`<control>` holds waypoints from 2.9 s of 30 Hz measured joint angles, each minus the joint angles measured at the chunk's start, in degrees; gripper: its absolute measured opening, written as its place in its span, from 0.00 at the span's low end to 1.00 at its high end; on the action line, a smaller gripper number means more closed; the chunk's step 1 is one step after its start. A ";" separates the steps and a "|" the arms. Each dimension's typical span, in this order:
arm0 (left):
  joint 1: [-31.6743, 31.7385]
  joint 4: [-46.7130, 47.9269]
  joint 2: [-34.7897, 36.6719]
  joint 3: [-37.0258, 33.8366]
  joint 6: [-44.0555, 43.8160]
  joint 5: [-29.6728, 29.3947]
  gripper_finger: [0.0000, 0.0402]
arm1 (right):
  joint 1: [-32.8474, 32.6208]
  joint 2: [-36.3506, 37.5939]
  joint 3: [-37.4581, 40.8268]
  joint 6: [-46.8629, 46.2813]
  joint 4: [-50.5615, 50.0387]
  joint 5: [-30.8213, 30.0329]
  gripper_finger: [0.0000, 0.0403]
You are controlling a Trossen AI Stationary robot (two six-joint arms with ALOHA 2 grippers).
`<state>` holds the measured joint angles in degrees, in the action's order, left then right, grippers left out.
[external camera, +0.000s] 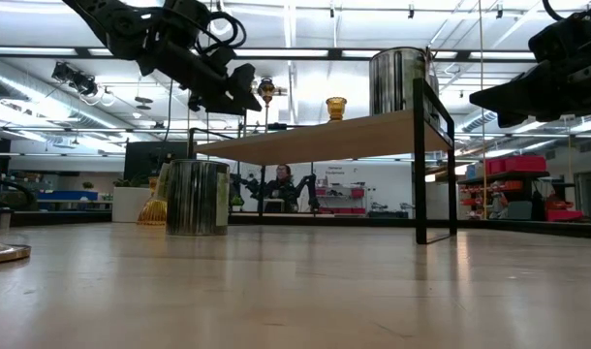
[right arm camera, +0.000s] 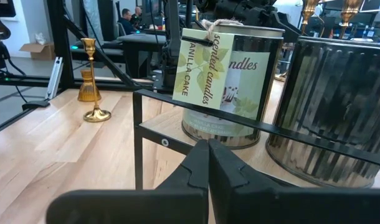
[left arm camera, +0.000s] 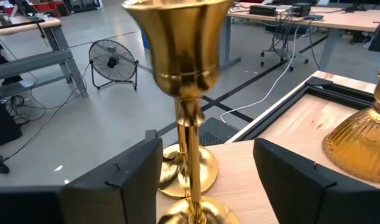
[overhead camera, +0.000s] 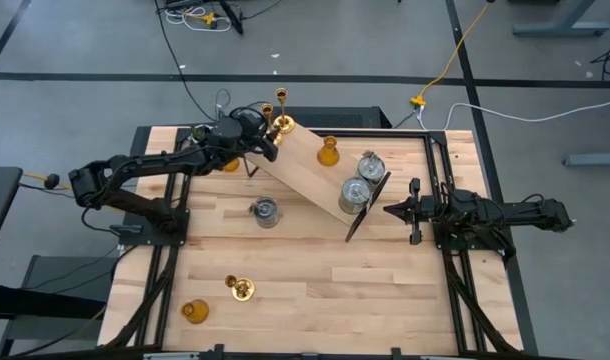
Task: Pick & Place candle stick holders
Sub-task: Adjust the gold candle holders on the shelf
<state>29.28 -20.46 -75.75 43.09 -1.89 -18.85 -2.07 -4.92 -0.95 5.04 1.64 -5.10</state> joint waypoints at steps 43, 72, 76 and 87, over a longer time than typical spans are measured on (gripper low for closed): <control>0.11 18.16 0.55 14.28 0.19 0.01 0.93 | 0.01 -0.01 0.00 0.00 0.01 0.00 0.01; -1.90 34.55 0.52 23.76 2.62 -4.46 0.93 | 0.00 0.00 0.00 0.00 0.00 0.00 0.01; -1.03 34.53 0.52 23.76 3.01 -4.48 0.93 | 0.00 -0.01 0.00 0.00 -0.01 0.00 0.01; -1.97 33.70 0.50 23.74 5.76 -7.57 0.93 | -0.01 0.00 0.00 0.00 0.00 0.00 0.01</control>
<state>27.30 13.23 -75.24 66.83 3.87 -26.43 -2.08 -4.91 -0.95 5.04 1.64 -5.10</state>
